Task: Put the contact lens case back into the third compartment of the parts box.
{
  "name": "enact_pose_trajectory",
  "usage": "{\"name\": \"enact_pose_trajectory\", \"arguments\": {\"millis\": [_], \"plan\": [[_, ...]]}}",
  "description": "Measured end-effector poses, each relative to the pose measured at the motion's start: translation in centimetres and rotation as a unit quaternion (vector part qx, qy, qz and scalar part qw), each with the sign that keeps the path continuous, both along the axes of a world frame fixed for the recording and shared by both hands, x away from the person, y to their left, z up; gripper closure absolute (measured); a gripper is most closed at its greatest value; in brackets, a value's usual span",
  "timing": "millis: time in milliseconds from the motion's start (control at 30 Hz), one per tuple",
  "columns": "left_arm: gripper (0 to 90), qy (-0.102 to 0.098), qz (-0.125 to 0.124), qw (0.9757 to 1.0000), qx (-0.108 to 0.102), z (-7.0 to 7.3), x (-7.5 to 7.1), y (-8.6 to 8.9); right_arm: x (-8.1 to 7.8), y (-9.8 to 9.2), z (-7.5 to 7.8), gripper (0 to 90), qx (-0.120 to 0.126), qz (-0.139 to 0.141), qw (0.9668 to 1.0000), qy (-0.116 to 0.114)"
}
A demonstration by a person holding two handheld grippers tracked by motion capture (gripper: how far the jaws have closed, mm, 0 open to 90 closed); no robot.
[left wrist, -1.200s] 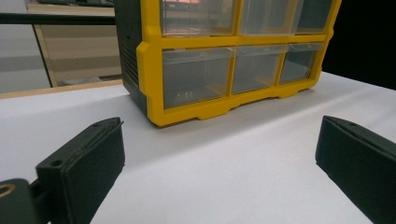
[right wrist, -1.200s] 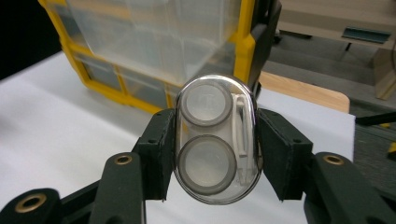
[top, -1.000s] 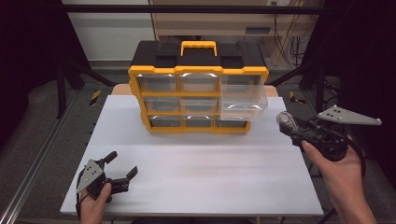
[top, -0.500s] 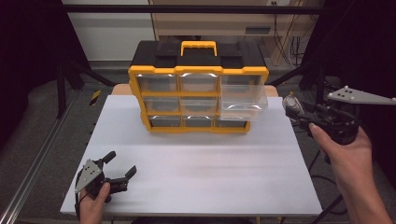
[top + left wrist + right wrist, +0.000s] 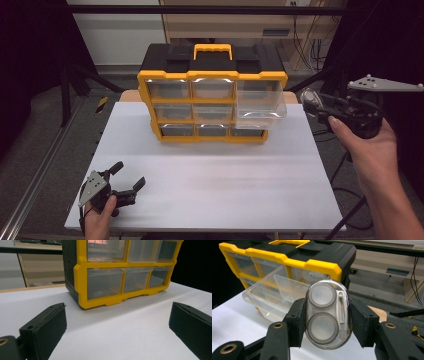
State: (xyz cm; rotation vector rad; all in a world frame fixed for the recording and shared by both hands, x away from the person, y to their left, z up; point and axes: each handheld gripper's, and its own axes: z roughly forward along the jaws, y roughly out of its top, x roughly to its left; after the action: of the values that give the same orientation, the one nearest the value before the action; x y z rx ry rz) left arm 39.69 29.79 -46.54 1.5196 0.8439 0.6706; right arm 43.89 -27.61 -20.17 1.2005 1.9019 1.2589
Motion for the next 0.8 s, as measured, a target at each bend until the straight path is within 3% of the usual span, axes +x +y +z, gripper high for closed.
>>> {"name": "enact_pose_trajectory", "arguments": {"millis": [500,800], "plan": [[1.2,-0.003,0.011,0.9999,0.0,0.0,-0.2,0.3,1.8,3.8,2.0,49.0,-0.009,0.03,0.9993,-0.022],[1.2,-0.002,0.003,1.0,0.006,0.0,-0.2,-0.1,3.3,4.9,1.4,49.0,-0.015,0.031,0.9993,-0.012]]}}
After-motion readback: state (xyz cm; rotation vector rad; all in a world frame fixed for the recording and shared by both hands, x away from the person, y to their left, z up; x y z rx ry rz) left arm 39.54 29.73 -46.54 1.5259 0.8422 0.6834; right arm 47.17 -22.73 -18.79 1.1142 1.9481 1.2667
